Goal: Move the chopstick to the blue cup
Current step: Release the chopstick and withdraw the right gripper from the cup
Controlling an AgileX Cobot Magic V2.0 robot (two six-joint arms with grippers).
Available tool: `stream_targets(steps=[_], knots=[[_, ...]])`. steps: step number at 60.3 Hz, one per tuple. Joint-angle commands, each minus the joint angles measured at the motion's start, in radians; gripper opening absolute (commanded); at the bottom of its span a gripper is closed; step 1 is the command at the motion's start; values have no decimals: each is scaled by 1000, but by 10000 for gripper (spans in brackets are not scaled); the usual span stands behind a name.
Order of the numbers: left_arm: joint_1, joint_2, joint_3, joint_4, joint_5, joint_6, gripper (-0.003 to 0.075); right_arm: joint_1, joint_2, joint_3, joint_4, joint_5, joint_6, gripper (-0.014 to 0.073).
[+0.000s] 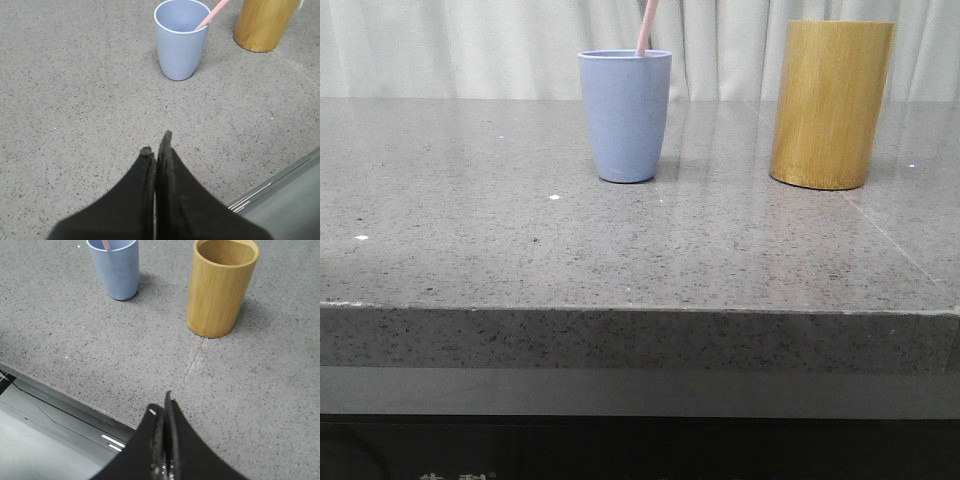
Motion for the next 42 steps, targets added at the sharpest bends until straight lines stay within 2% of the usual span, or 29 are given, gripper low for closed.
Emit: stream_targets(steps=[1, 22, 32, 42], knots=[[-7, 0, -28, -7, -72, -1, -19, -7, 2, -23, 15, -61, -2, -69], [-7, -32, 1, -10, -94, -1, -19, -7, 2, -23, 15, -61, -2, -69], [84, -180, 165, 0, -281, -1, -19, -7, 2, -23, 15, -61, -2, -69], [232, -390, 430, 0, -515, -1, -19, -7, 2, -23, 15, -61, -2, -69]])
